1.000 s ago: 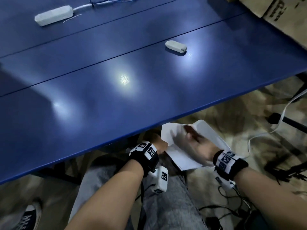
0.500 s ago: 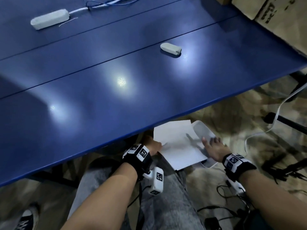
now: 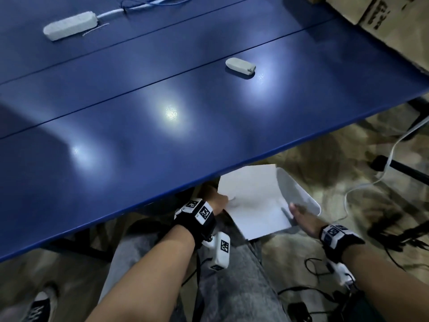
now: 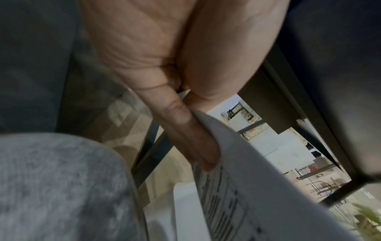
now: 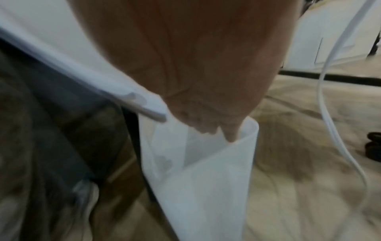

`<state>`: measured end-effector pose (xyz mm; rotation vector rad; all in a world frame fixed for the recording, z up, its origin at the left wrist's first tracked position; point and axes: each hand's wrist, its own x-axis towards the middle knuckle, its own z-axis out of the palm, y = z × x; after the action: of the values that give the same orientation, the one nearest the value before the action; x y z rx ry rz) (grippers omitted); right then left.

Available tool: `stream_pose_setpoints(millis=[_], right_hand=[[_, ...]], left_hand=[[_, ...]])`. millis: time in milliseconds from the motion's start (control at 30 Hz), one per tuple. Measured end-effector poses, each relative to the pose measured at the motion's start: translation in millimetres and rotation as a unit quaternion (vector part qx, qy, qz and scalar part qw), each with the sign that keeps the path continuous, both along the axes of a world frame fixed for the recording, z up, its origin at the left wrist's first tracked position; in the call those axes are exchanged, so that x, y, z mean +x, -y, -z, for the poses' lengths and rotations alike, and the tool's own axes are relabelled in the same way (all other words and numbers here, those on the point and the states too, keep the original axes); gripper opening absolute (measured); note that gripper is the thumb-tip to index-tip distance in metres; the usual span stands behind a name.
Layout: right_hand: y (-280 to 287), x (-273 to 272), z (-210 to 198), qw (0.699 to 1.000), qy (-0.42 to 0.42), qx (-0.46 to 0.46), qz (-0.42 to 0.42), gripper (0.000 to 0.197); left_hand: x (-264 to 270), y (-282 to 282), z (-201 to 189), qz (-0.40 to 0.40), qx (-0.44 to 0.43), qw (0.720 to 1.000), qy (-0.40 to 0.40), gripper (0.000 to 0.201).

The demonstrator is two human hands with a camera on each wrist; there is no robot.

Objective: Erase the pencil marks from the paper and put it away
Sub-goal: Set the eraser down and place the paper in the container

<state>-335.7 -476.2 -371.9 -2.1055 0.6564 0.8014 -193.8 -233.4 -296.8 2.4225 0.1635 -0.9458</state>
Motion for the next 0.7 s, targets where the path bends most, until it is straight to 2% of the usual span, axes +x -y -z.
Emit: stream_pose_setpoints(millis=[33, 67, 100, 167, 233, 300, 333, 367, 433, 467, 500, 600, 667, 700], right_hand=[[6, 7, -3, 0.999, 0.030, -0.037, -0.009, 0.123], [6, 16, -17, 0.996, 0.067, -0.057, -0.017, 0.132], [5, 25, -26, 0.992, 0.108, -0.058, 0.000, 0.120], [-20, 36, -48, 0.979, 0.203, 0.009, -0.004, 0.077], [-54, 42, -70, 0.949, 0.278, 0.104, -0.108, 0.064], [-82, 44, -71, 0.909, 0.313, 0.106, -0.254, 0.066], [-88, 47, -62, 0.902, 0.302, 0.086, -0.296, 0.069], [-87, 49, -50, 0.912, 0.272, 0.055, -0.301, 0.067], [-72, 56, -35, 0.948, 0.171, 0.002, -0.269, 0.045], [-62, 57, -30, 0.964, 0.115, -0.015, -0.241, 0.043], [-51, 54, -25, 0.974, 0.056, -0.036, -0.215, 0.046], [-24, 50, -10, 0.988, -0.041, -0.082, -0.121, 0.057], [-5, 56, -7, 0.986, -0.057, -0.137, -0.074, 0.072], [-6, 60, -13, 0.988, -0.022, -0.144, -0.057, 0.086]], left_hand=[[1, -1, 0, -0.001, -0.001, 1.000, 0.004, 0.034], [1, 0, -2, 0.000, -0.007, 1.000, -0.001, 0.034], [1, 3, 1, 0.006, -0.002, 1.000, -0.009, 0.031], [-1, 5, 6, 0.017, 0.007, 1.000, -0.021, 0.031], [-4, 8, 14, 0.036, 0.001, 0.999, -0.021, 0.036], [-14, 12, 7, 0.080, -0.022, 0.996, -0.023, 0.038], [-17, 12, 6, 0.092, -0.037, 0.995, -0.028, 0.043], [-20, 13, 2, 0.092, -0.043, 0.994, -0.042, 0.044], [-23, 11, 0, 0.085, -0.028, 0.995, -0.041, 0.039], [-23, 9, 1, 0.076, -0.020, 0.996, -0.038, 0.037], [-24, 6, 0, 0.063, -0.011, 0.997, -0.046, 0.036], [-24, 2, -3, 0.064, 0.006, 0.997, -0.045, 0.033], [-21, 1, -5, 0.065, 0.008, 0.997, -0.044, 0.033], [-20, 3, -7, 0.064, 0.010, 0.997, -0.045, 0.034]])
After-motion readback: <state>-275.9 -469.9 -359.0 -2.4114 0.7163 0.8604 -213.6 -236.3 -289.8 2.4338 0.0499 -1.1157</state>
